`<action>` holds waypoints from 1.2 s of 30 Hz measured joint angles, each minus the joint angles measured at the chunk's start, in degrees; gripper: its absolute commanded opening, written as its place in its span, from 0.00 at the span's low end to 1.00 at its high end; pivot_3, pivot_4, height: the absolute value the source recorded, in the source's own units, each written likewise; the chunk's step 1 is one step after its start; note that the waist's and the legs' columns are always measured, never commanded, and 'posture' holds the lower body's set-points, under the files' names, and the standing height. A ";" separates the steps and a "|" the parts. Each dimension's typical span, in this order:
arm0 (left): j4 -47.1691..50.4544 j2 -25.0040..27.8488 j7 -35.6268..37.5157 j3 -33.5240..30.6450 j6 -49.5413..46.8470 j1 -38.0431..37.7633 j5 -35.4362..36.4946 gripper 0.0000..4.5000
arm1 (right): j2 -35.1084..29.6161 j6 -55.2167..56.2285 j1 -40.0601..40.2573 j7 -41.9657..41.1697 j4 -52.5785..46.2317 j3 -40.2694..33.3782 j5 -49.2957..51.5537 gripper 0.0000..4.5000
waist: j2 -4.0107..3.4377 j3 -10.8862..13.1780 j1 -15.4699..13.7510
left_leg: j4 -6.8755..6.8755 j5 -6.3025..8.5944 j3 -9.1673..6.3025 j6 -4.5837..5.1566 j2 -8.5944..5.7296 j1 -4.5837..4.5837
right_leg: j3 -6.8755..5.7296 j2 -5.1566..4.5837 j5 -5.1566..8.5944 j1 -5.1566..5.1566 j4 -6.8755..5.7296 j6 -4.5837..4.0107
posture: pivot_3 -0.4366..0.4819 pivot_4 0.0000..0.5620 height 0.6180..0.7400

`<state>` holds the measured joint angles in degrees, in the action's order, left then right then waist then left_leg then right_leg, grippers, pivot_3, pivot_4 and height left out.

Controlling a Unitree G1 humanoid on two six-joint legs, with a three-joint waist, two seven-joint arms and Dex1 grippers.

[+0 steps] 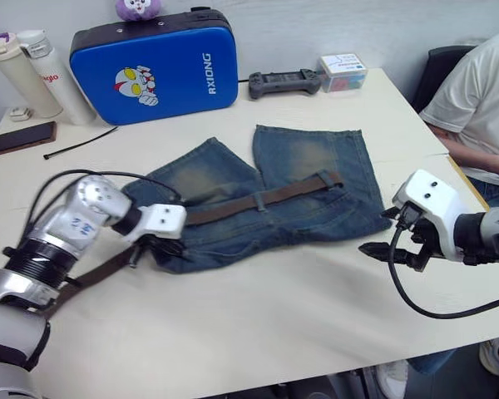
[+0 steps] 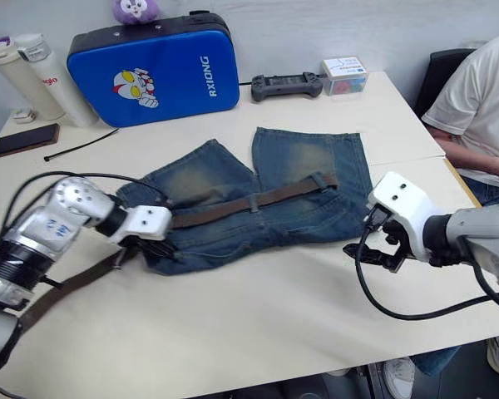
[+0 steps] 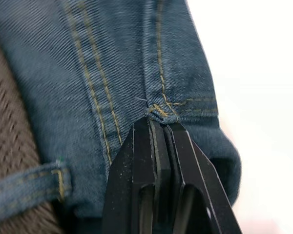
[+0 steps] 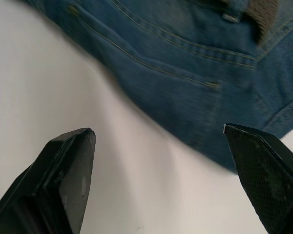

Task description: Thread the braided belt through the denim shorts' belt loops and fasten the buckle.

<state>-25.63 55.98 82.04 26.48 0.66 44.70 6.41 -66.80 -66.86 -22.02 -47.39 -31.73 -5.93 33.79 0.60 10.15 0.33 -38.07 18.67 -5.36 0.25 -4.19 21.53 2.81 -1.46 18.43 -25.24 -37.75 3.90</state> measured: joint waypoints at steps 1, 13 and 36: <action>-2.50 0.36 0.92 -0.88 2.12 0.02 -0.40 0.02 | 0.06 0.82 -0.55 -0.27 0.82 1.22 -0.14 1.00 | 0.00 0.00 -0.09 | -0.01 0.00 0.00 0.00 0.00 0.03 | 0.00 -0.01 0.00 -0.02 0.00 0.00 | 0.48 0.27 1.00; -7.70 0.94 2.37 -8.65 0.18 -2.75 -1.24 0.20 | 4.63 4.24 -3.80 -0.69 4.17 5.84 -0.42 1.00 | 0.00 0.00 0.00 | -0.09 0.02 0.07 0.04 -0.01 0.18 | 0.08 -0.02 0.00 -0.22 -0.17 0.00 | 0.48 0.27 1.00; 39.03 2.34 -19.25 -50.64 -49.50 -37.21 22.07 0.73 | 13.10 18.68 -13.70 -7.98 17.61 18.73 -8.68 1.00 | -0.08 0.07 1.20 | 1.00 -2.09 -4.50 0.20 -3.06 0.78 | -4.27 -3.34 0.43 0.93 -0.12 0.30 | 0.48 0.27 1.00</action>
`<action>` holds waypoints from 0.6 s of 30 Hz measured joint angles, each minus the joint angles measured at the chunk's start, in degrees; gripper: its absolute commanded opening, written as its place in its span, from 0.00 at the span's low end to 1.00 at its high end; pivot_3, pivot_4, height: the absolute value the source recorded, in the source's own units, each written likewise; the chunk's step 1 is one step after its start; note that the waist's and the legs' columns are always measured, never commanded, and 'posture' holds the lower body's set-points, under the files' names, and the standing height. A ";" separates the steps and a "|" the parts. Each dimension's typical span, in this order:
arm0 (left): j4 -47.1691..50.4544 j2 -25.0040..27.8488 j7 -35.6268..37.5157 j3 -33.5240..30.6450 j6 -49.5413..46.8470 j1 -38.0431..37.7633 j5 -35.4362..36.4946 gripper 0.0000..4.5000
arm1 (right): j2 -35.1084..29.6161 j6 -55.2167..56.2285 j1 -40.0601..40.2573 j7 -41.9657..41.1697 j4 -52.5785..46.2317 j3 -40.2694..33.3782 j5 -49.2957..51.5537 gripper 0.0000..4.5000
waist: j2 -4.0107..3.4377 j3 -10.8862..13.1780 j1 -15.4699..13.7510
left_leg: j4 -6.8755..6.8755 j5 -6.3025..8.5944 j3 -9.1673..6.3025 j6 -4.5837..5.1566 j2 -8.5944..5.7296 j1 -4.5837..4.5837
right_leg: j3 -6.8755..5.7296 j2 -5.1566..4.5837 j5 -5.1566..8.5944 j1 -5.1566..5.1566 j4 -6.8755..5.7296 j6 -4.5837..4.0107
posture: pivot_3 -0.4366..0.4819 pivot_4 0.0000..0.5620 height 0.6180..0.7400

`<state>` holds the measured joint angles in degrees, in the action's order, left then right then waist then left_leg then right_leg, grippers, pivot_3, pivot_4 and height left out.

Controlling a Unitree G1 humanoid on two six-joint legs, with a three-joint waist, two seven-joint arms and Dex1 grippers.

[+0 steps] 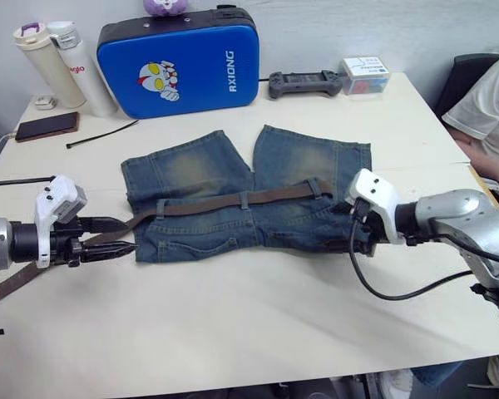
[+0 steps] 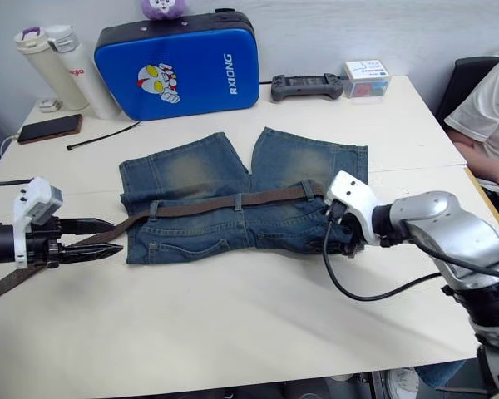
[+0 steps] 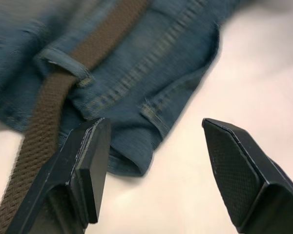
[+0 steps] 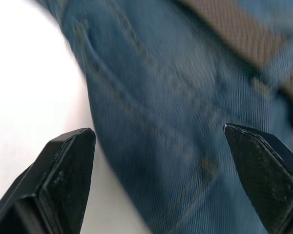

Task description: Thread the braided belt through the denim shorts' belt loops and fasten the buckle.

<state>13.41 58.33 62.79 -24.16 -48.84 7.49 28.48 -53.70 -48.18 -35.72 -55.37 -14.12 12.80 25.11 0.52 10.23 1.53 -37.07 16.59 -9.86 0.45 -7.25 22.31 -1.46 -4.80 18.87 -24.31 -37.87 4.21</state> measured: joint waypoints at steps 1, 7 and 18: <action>1.60 -1.01 -1.60 -0.72 -0.72 -1.12 0.37 0.73 | 1.10 0.23 -0.74 -0.17 0.78 0.43 -0.41 1.00 | -0.05 -0.01 0.23 | -0.02 -0.16 -0.28 -0.05 -0.14 0.00 | -0.27 -0.24 0.04 -0.02 0.02 0.02 | 0.48 0.27 1.00; 6.17 -6.20 -10.49 -3.85 -3.28 -3.25 0.97 0.73 | 2.97 -0.52 -2.64 -1.37 3.27 1.08 -1.63 1.00 | -0.03 0.00 -1.59 | -0.10 -0.09 0.33 -0.02 0.00 -0.07 | 0.58 0.07 -0.02 -0.20 0.21 0.11 | 0.48 0.27 1.00; 2.27 -14.62 -23.91 2.77 -1.89 6.82 -0.61 0.73 | 4.07 -1.33 -1.50 -0.33 1.93 -0.71 -2.45 1.00 | -0.02 -0.01 -1.64 | -0.08 -0.74 -0.39 0.25 -0.57 0.08 | -1.59 -1.36 0.09 0.84 0.35 0.43 | 0.48 0.27 1.00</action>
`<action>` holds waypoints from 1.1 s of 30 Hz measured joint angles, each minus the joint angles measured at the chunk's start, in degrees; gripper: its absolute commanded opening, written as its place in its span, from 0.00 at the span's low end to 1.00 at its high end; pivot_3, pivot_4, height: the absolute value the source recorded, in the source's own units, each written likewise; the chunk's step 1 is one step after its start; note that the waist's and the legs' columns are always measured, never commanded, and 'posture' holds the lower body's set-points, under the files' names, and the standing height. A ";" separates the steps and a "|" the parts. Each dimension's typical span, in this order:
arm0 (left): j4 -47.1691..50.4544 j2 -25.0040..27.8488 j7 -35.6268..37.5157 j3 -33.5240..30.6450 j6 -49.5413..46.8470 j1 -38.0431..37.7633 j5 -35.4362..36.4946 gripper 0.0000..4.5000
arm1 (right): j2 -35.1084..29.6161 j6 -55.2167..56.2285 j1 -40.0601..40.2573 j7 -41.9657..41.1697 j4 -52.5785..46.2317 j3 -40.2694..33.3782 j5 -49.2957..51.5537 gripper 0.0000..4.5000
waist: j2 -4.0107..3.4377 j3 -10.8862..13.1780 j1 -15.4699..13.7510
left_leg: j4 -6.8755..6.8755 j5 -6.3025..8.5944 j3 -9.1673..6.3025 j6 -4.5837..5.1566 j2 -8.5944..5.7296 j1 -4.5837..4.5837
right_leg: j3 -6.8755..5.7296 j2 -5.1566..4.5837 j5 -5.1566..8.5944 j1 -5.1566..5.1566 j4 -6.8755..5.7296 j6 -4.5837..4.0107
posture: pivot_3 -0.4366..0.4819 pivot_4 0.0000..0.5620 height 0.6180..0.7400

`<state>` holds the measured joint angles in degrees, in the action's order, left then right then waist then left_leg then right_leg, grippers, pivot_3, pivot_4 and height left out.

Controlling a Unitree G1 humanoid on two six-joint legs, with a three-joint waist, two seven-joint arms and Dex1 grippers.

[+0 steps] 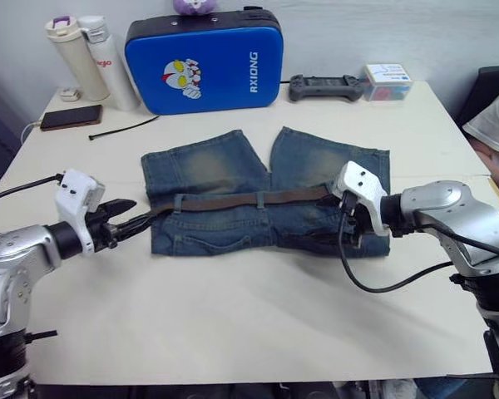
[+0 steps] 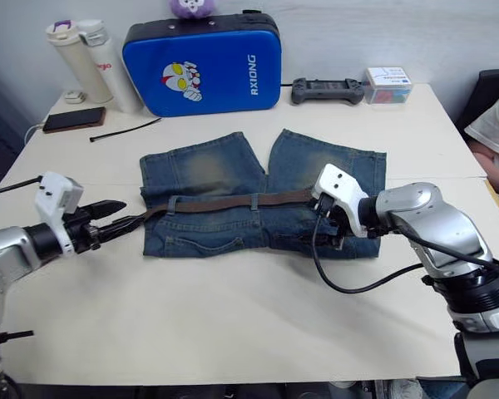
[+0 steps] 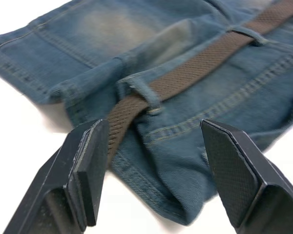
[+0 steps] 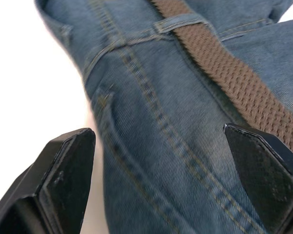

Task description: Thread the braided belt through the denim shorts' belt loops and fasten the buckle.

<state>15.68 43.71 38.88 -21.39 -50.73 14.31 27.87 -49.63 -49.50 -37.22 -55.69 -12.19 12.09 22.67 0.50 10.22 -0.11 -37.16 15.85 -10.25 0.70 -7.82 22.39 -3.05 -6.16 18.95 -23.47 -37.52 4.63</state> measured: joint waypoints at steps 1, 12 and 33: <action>-1.42 -0.10 -0.39 0.74 0.12 1.35 -0.17 0.73 | 0.18 -0.07 0.33 0.65 0.02 -0.31 -0.20 1.00 | 0.01 0.01 -0.33 | -0.03 0.00 0.01 0.00 -0.01 0.00 | 0.08 0.01 0.00 -0.04 0.03 0.01 | 0.48 0.27 1.00; -25.84 1.56 -3.10 9.07 2.05 18.44 -7.21 0.73 | 8.40 9.17 -8.93 9.28 25.64 -4.29 -7.88 1.00 | 0.04 0.01 0.00 | 0.08 0.02 0.99 0.03 0.23 -0.13 | 1.01 0.36 -0.06 -0.39 -0.24 0.12 | 0.48 0.27 1.00; -32.22 -2.60 2.76 15.44 -9.07 26.66 -4.41 0.73 | 14.50 -1.39 -26.23 1.78 64.83 -13.29 -6.69 1.00 | 0.04 0.00 1.92 | 0.11 0.08 1.87 -0.02 0.47 0.01 | 1.99 0.72 -0.08 -1.09 -0.57 0.13 | 0.48 0.27 1.00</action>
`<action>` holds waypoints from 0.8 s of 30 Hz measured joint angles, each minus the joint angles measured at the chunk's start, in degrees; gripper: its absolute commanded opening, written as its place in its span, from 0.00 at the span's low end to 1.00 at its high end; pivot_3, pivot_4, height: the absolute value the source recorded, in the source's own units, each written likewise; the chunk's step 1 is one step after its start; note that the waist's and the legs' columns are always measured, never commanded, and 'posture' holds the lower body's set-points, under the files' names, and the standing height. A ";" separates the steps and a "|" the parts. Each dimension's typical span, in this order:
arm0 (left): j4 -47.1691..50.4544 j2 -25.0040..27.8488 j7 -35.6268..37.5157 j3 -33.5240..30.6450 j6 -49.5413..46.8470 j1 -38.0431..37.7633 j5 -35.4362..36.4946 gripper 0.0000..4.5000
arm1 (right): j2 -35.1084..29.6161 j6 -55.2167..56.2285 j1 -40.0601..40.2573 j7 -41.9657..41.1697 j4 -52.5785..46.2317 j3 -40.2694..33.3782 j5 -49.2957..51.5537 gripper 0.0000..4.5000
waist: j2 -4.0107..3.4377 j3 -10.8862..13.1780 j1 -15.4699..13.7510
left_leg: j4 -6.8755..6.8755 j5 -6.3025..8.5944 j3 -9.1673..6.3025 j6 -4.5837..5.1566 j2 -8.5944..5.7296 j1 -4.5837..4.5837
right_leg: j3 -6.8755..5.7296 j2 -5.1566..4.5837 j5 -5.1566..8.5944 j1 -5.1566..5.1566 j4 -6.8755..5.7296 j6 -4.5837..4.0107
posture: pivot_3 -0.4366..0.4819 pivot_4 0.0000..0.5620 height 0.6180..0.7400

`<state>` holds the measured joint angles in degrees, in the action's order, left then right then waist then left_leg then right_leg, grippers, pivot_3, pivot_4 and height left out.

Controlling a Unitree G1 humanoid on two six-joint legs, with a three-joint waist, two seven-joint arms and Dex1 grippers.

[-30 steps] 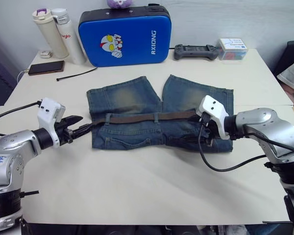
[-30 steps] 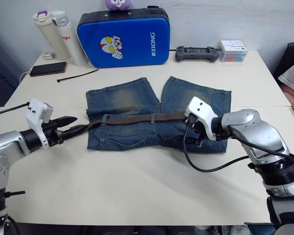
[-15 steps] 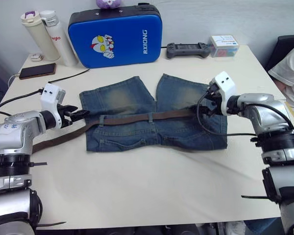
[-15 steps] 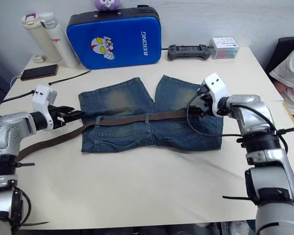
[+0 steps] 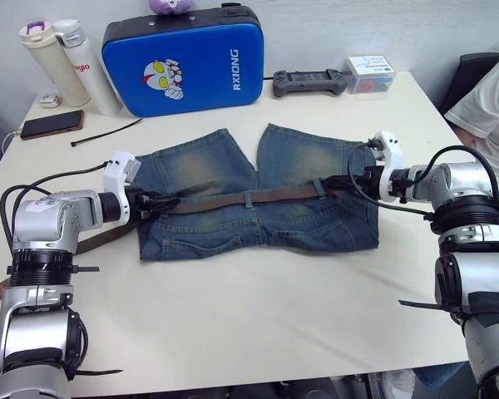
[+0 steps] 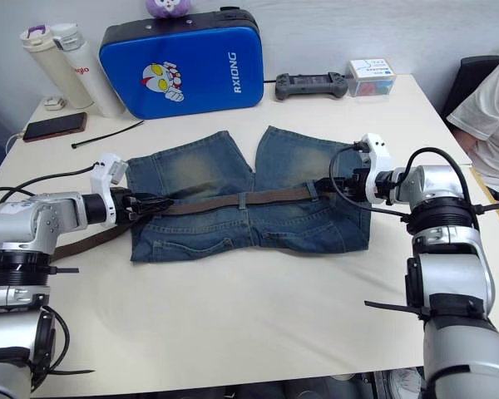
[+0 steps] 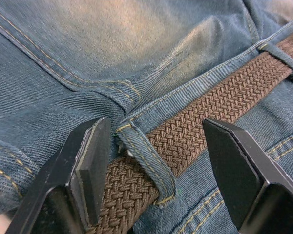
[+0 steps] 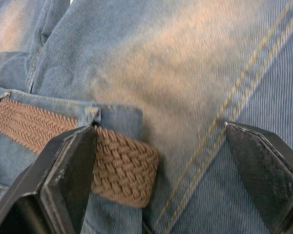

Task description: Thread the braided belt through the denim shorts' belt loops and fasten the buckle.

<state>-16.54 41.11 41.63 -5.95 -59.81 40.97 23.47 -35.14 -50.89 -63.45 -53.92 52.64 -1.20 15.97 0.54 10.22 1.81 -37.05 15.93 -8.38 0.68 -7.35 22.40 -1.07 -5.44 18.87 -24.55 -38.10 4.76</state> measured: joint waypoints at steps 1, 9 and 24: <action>0.00 0.03 0.00 0.25 -0.62 0.28 0.00 0.73 | 0.22 -0.17 -0.01 -0.19 0.21 -0.05 -0.04 1.00 | 0.00 0.00 -0.01 | -0.01 0.00 0.01 0.00 0.00 0.00 | 0.01 0.00 0.00 0.00 0.00 0.00 | 0.48 0.27 1.00; 0.33 1.36 -0.57 -2.80 -4.82 2.59 1.85 0.73 | 2.15 -1.31 -0.02 -1.67 0.15 -1.51 0.79 1.00 | 0.00 0.00 -0.05 | -0.02 0.02 0.04 -0.01 0.01 0.02 | 0.04 0.01 0.00 -0.04 -0.02 0.01 | 0.48 0.27 1.00; 13.55 4.29 1.14 -8.04 -20.04 -2.92 12.58 0.73 | 5.14 -0.37 -0.12 -1.16 0.35 -4.36 1.52 1.00 | 0.00 0.00 0.10 | -0.08 0.07 0.12 0.01 0.02 -0.01 | 0.13 0.03 0.00 -0.02 -0.12 0.01 | 0.48 0.27 1.00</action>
<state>-2.99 45.40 42.78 -14.00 -79.85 38.05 36.05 -30.00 -51.25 -63.56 -55.07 52.99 -5.55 17.49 0.54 10.22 1.90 -37.13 16.01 -8.26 0.68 -7.33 22.40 -0.94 -5.41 18.87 -24.58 -38.22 4.77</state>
